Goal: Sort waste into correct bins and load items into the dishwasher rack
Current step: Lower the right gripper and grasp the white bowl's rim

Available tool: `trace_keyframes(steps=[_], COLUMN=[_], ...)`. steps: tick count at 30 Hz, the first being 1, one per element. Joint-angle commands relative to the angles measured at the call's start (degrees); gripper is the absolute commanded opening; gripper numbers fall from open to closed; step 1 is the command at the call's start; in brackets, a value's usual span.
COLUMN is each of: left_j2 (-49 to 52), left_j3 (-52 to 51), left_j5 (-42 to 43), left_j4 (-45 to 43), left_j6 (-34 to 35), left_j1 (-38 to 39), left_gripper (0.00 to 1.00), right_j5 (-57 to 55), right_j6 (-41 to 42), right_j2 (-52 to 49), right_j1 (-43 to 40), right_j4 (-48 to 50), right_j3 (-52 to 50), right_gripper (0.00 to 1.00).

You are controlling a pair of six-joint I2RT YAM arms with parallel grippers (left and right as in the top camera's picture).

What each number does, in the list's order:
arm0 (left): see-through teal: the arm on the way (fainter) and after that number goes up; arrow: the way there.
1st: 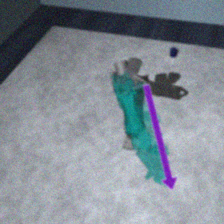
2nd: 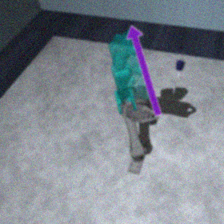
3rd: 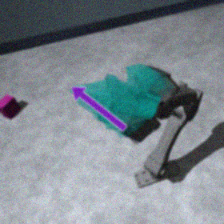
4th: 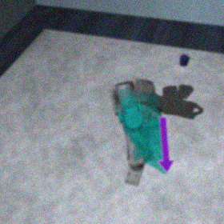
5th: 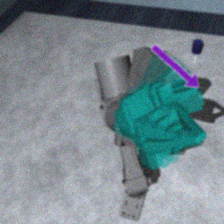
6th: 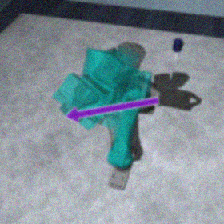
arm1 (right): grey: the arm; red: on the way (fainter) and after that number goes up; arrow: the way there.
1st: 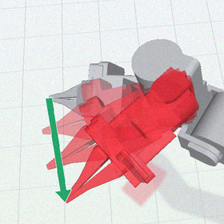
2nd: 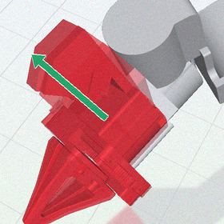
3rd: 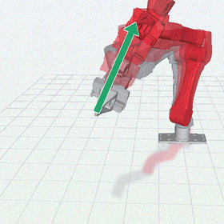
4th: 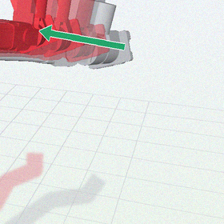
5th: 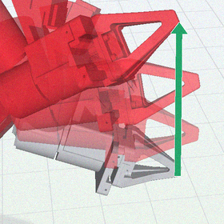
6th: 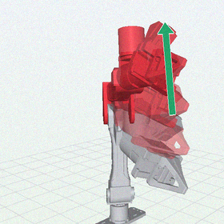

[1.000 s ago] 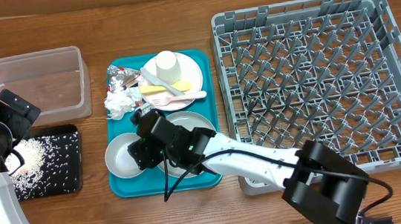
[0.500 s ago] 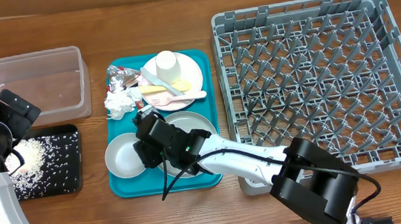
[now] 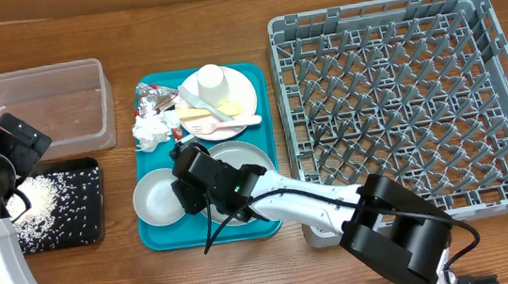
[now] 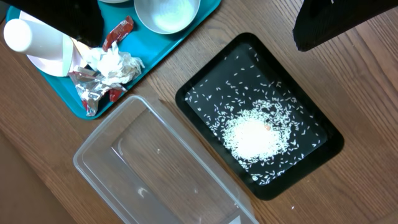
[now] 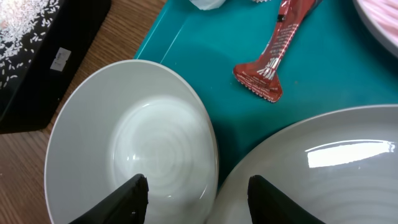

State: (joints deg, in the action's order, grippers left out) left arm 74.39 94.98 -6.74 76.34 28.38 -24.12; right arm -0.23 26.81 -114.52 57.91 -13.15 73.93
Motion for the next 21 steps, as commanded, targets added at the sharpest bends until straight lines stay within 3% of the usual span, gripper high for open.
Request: trace_keyframes(steps=[1, 5, 13, 21], left_j2=[0.2, 0.2, 0.2, 0.2], left_j3=[1.0, 1.0, 1.0, 1.0], left_j5=[-1.2, -1.2, -1.2, -1.2], left_j4=[0.1, 0.1, 0.1, 0.1], left_j6=[0.3, 0.3, 0.3, 0.4], left_j1=[-0.2, -0.2, -0.2, -0.2], left_gripper=[1.0, 1.0, 1.0, 1.0], right_j5=[0.3, 0.3, 0.2, 0.3], right_j6=[0.5, 0.5, 0.5, 0.4], right_j2=[-1.5, -2.1, -2.1, -2.1], right_j1=[0.7, 1.0, 1.0, 0.8], right_j4=[-0.1, 0.0, 0.0, -0.8], right_j3=[1.1, 1.1, 1.1, 2.5], right_gripper=[0.55, 0.55, 0.36, 0.27])
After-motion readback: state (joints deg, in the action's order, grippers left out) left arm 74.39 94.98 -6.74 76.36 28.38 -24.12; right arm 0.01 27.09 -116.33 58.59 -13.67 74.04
